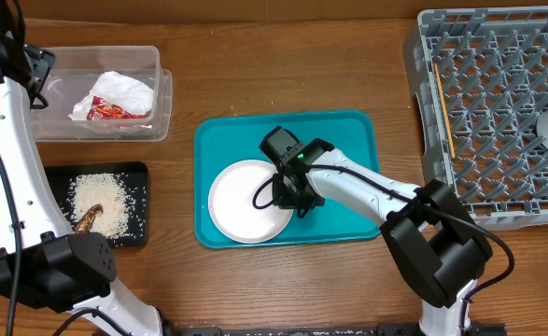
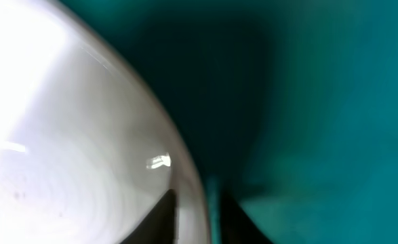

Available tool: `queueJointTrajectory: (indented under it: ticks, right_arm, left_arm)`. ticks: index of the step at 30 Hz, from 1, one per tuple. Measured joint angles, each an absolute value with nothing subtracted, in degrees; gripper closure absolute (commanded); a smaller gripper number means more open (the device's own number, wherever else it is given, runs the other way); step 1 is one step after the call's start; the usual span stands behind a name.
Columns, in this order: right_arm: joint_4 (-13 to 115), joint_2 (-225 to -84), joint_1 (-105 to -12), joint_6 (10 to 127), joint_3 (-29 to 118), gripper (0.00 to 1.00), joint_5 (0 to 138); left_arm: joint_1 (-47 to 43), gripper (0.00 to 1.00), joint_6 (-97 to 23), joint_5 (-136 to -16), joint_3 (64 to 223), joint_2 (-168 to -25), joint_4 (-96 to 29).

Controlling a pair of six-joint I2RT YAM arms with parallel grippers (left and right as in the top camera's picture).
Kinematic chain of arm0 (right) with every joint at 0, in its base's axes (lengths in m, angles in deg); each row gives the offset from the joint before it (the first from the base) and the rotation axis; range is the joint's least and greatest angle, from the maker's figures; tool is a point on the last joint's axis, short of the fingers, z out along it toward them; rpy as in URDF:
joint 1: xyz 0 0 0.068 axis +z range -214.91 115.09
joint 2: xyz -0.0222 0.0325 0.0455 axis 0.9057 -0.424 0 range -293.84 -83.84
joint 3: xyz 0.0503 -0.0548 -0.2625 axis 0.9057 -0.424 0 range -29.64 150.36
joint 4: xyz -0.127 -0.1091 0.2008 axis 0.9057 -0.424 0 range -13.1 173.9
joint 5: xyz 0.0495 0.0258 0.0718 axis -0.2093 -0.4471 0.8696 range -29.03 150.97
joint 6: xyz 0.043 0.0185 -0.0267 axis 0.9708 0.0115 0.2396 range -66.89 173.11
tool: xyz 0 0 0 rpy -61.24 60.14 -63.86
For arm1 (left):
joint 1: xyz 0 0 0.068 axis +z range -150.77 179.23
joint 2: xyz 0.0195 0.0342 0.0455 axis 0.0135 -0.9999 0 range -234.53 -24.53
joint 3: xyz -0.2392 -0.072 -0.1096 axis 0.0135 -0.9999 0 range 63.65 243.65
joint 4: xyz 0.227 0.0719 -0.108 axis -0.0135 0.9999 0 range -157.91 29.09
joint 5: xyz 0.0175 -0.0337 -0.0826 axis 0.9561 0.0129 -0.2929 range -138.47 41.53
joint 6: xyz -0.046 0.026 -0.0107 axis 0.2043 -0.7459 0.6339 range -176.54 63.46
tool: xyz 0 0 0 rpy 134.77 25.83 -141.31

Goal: Sort waste into correct bins and load items into the dishwasher
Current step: 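Lift the white plate and carry it right to the dish rack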

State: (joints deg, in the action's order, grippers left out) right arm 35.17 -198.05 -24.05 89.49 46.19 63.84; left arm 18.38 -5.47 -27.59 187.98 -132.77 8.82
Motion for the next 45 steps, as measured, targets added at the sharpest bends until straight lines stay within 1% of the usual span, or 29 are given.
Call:
queueJointTrajectory:
  ticks: [1, 5, 8, 13, 17, 21, 26, 34, 40, 45]
  right_arm:
    - [34.4, -198.0, -24.1, 90.2, 46.4, 0.96, 64.2]
    - [29.1, -198.0, -24.7, 90.1, 49.3, 0.96, 64.6]
    - [21.1, -197.9, -26.0, 88.4, 54.0, 0.96, 62.9]
    - [4.4, -197.9, -32.5, 85.5, 70.7, 0.96, 50.9]
    - [-2.8, -197.6, -40.5, 83.9, 84.6, 0.96, 39.6]
    - [-0.7, -196.7, -48.5, 83.0, 92.7, 0.96, 28.8]
    - [8.4, -196.1, -58.6, 82.6, 94.0, 0.96, 19.0]
    - [14.3, -197.0, -69.5, 82.4, 93.9, 0.96, 17.2]
    - [19.7, -202.6, -70.8, 78.7, 93.9, 0.96, 17.3]
    - [20.3, -208.2, -69.9, 76.6, 93.9, 0.96, 17.7]
  left_arm:
    - [18.4, 0.00, -5.5, -27.6, 188.0, -132.8, 8.8]
    - [18.4, 0.00, -5.5, -27.6, 188.0, -132.8, 8.8]
    - [18.4, 0.00, -5.5, -27.6, 188.0, -132.8, 8.8]
    - [18.4, 0.00, -5.5, -27.6, 188.0, -132.8, 8.8]
    - [18.4, 0.00, -5.5, -27.6, 188.0, -132.8, 8.8]
    - [18.4, 0.00, -5.5, -27.6, 188.0, -132.8, 8.8]
    - [18.4, 0.00, -5.5, -27.6, 188.0, -132.8, 8.8]
    - [18.4, 0.00, -5.5, -27.6, 188.0, -132.8, 8.8]
    - [18.4, 0.00, -5.5, -27.6, 188.0, -132.8, 8.8]
    - [18.4, 0.00, -5.5, -27.6, 188.0, -132.8, 8.8]
